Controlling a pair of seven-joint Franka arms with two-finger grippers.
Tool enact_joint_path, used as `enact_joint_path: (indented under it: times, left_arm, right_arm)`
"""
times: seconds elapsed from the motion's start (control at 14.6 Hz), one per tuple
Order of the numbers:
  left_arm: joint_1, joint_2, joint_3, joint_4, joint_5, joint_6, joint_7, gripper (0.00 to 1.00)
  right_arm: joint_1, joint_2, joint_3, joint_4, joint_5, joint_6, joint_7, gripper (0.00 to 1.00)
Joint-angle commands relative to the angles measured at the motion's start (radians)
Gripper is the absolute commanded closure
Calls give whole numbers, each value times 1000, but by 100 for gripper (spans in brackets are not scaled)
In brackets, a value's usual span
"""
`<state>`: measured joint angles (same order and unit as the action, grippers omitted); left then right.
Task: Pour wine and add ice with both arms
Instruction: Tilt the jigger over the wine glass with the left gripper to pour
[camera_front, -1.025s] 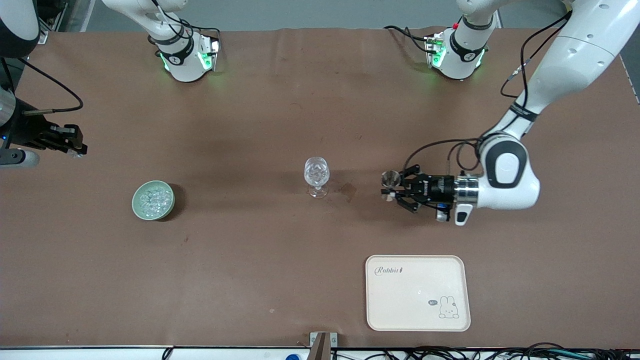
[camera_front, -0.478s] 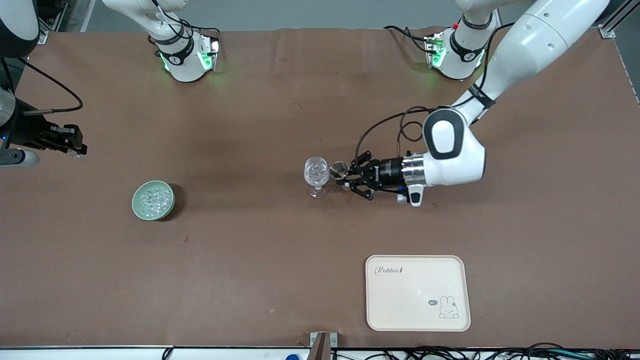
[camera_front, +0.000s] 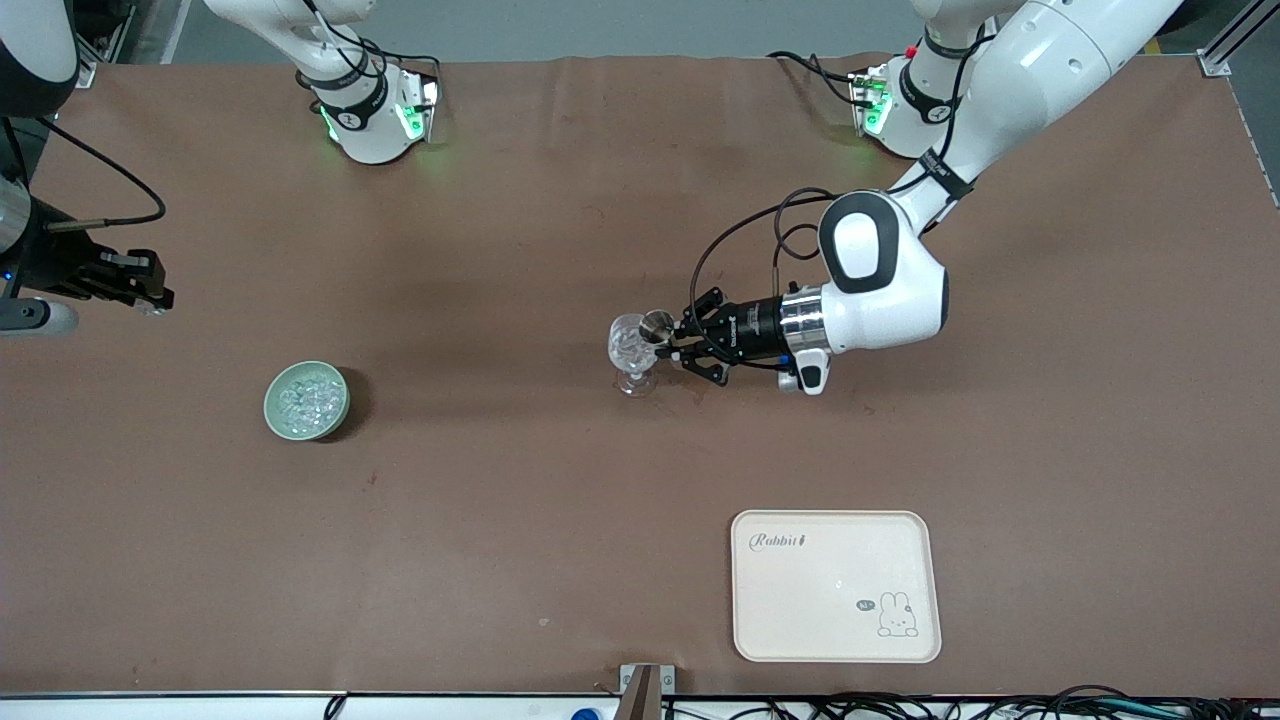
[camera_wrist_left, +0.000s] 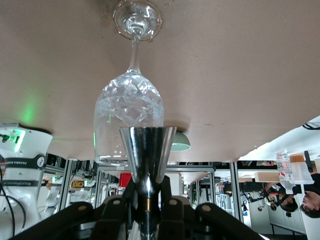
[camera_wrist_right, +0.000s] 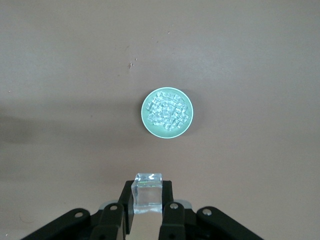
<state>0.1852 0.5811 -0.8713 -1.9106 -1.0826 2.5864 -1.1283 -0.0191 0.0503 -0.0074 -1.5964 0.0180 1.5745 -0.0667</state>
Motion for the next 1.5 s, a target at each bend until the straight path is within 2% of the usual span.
enact_joint_path:
  times: [0.0,0.41,0.61,1.02,1.43]
  left_arm:
    - [-27,-59,9,-30,4,47,-71,99]
    - [-32,-101,12,-48,29,47,-74,100]
    - [-35,-96,14,-41,208,46,-137,100]
    - [-38,-93,12,-30,556,40,-442,100]
    - [-64,-90,12,-10,719,38,-638,100]
  right_arm:
    - [-8,-20,6,-25,-10,5,13,98]
    - [-7,-21,6,-25,-12,5,11,98]
    - [-7,-20,6,-25,-12,5,11,98]
    - [-7,-20,6,-25,-13,5,11,98]
    - [-5,-20,6,-25,-13,-4,11,98]
